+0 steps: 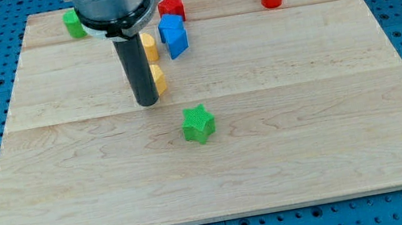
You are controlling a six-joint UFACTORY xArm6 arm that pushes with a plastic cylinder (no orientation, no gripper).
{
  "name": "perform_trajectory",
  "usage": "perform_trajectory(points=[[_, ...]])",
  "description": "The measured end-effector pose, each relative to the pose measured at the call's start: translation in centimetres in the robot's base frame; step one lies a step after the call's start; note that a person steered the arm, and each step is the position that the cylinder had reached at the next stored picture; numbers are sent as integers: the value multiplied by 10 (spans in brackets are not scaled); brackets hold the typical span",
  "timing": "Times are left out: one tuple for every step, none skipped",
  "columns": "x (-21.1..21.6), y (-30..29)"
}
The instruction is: Move the green star a bit left and up
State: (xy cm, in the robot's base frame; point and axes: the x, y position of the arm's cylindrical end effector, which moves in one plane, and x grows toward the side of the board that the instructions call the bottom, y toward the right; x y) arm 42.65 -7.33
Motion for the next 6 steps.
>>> perform_trajectory(points=[[-14, 1], [-37, 16], [-26, 27], [20, 90], [72, 124], [80, 51]])
